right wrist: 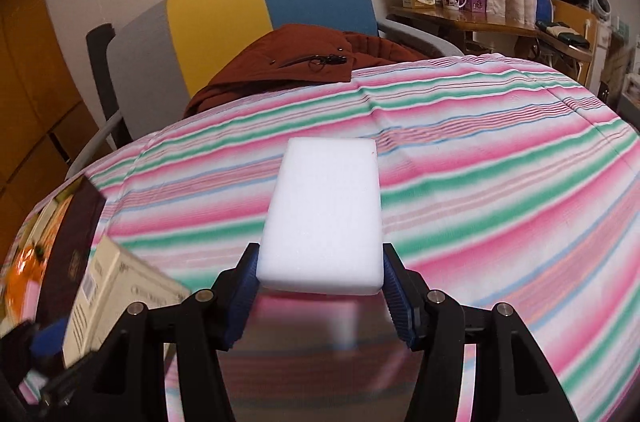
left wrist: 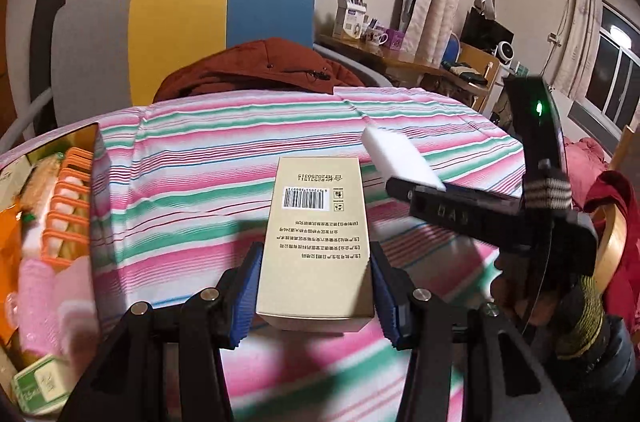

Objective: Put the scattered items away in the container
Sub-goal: 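Carry the cream box and white sponge over the gold tin with both tools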

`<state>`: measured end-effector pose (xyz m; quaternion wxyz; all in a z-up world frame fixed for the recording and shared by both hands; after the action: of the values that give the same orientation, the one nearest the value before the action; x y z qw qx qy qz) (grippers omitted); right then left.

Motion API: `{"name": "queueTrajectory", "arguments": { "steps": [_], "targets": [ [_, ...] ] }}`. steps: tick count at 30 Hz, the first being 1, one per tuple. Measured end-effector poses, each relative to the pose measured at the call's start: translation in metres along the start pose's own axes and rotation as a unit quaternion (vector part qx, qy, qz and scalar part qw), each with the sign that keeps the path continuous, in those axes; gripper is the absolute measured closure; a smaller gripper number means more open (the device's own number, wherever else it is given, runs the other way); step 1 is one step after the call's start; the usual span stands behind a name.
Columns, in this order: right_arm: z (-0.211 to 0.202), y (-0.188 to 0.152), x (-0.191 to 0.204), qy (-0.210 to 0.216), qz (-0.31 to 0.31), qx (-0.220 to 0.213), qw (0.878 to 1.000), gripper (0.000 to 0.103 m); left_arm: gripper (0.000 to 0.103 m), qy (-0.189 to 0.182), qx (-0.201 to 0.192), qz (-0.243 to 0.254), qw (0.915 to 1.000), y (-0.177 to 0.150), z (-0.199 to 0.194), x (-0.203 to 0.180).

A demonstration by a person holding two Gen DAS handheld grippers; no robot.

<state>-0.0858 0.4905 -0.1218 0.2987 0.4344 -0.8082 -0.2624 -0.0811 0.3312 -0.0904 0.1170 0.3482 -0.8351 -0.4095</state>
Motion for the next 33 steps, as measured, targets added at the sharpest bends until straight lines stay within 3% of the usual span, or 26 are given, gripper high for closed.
{"name": "queueTrajectory", "arguments": {
  "steps": [12,23,33],
  "targets": [
    [-0.028,-0.035,0.048,0.02,-0.035,0.004,0.999,0.044,0.052,0.033,-0.061,0.005,0.9976,0.001,-0.073,0.021],
    [-0.044,-0.045,0.152,0.099,-0.095,-0.002,0.991,0.044,0.052,0.103,-0.096,-0.062,0.9881,-0.014,-0.131,0.112],
    [-0.056,-0.06,0.241,0.164,-0.143,-0.002,0.976,0.044,0.052,0.173,-0.11,-0.136,0.9692,-0.042,-0.173,0.202]
  ]
}}
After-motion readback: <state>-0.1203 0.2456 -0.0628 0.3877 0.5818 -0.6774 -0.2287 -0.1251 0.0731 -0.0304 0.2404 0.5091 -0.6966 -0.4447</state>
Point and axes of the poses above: each gripper's, at about its wrist camera, not at the fingertips, and z roughly the way its jaws point, x to its left, y to its top, the point moved 10 cm from there along z, roughly the way its jaws point, and after that the axes turned 6 degrees about z, right-handed, at the moved point
